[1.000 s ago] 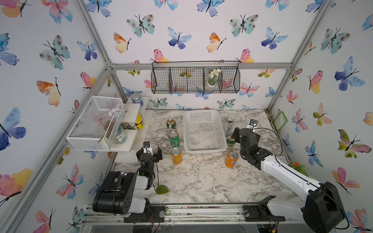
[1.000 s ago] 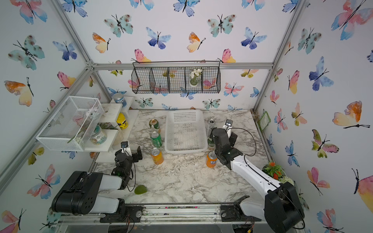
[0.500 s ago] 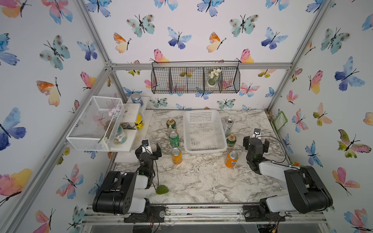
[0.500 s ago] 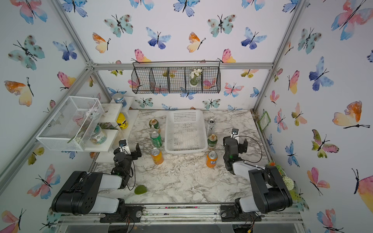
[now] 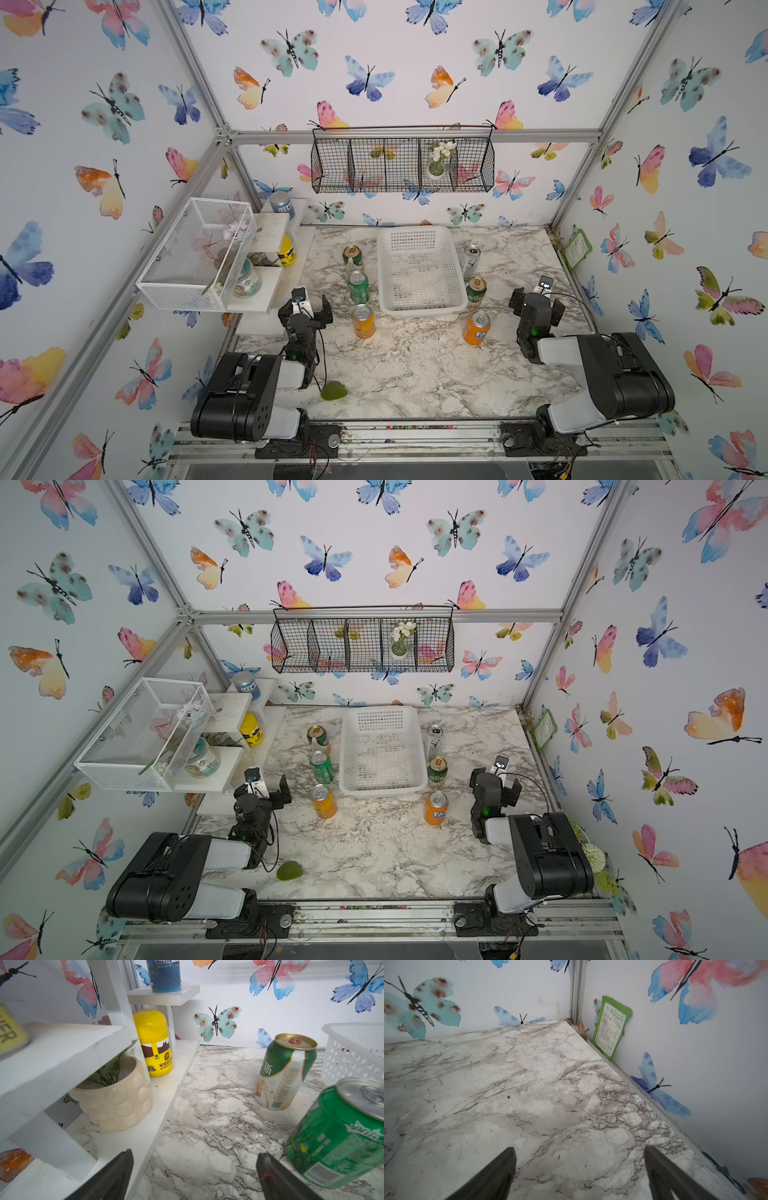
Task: Take out the drinks from the basket
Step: Reset both arms
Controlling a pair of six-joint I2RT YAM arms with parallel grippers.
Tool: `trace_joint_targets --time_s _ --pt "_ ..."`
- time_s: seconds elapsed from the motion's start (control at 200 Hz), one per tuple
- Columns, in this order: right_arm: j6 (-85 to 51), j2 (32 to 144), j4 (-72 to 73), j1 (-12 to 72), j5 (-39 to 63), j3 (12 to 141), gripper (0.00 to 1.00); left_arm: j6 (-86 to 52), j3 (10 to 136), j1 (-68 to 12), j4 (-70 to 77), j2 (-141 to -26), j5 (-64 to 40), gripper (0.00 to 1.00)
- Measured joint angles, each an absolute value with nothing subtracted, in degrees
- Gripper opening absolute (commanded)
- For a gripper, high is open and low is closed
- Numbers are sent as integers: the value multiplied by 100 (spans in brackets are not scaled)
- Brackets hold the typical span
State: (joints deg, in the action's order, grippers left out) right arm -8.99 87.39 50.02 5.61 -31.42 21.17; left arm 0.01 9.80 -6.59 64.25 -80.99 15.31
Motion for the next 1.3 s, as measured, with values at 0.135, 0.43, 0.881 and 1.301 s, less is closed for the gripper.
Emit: trace_joint_targets --time_s 0.135,0.43,0.881,1.301 --pt "-766 8761 5260 517 -2462 2086 99 1 980 -648 6425 -8099 1531 99" --pt "-489 8997 6772 447 -1468 1133 99 -5 980 -633 6420 -8099 1529 99" --pt "-377 9024 6910 445 -1205 1302 99 -21 980 -607 6405 -8099 1527 99" --pt "-353 9024 6858 445 -1194 1304 99 -21 980 -607 6405 -8099 1529 99"
